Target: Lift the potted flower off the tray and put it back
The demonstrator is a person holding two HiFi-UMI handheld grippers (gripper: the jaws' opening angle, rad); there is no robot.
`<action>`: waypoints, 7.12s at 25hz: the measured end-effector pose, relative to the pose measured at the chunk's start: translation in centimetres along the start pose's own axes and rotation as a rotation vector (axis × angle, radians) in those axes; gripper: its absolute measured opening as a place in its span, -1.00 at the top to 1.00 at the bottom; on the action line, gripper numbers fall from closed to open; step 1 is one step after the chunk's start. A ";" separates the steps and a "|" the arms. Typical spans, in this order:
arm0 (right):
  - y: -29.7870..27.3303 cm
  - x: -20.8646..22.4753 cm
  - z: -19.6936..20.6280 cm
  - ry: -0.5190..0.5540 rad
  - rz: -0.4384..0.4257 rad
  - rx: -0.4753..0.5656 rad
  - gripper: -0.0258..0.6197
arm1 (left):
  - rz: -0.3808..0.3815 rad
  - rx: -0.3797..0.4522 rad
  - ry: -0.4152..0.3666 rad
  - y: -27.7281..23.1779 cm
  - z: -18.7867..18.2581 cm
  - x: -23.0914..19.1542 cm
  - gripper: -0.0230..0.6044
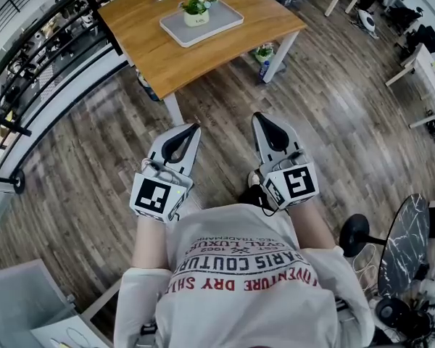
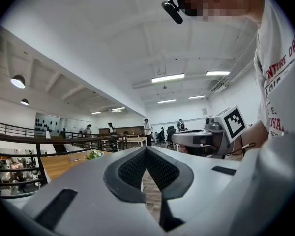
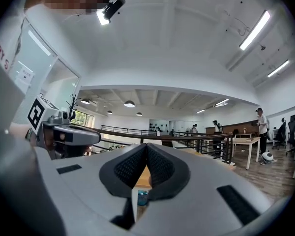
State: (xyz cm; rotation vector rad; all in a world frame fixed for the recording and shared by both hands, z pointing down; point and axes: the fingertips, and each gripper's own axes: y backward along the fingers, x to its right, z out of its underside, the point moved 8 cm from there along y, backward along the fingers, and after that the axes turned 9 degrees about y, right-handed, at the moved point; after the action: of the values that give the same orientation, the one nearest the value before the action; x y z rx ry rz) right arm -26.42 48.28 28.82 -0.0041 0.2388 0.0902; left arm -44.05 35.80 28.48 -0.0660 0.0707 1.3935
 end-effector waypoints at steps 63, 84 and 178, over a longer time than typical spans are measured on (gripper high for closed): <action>-54.0 33.8 16.6 0.158 -0.733 -0.216 -0.31 | -0.551 -0.100 0.112 -41.0 1.0 -31.5 0.89; -66.3 31.2 24.7 0.363 -1.282 -0.440 -0.42 | -0.762 -0.189 0.260 -47.4 4.2 -38.0 0.89; -64.5 34.6 14.9 0.064 -0.810 -0.182 -0.59 | -0.746 -0.091 0.118 -43.3 -0.8 -39.3 0.89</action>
State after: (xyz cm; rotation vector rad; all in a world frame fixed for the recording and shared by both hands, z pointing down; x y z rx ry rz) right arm 16.36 -12.64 34.72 -0.2830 0.2771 -0.6958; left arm -8.28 -10.37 31.35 -0.2267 0.0708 0.6453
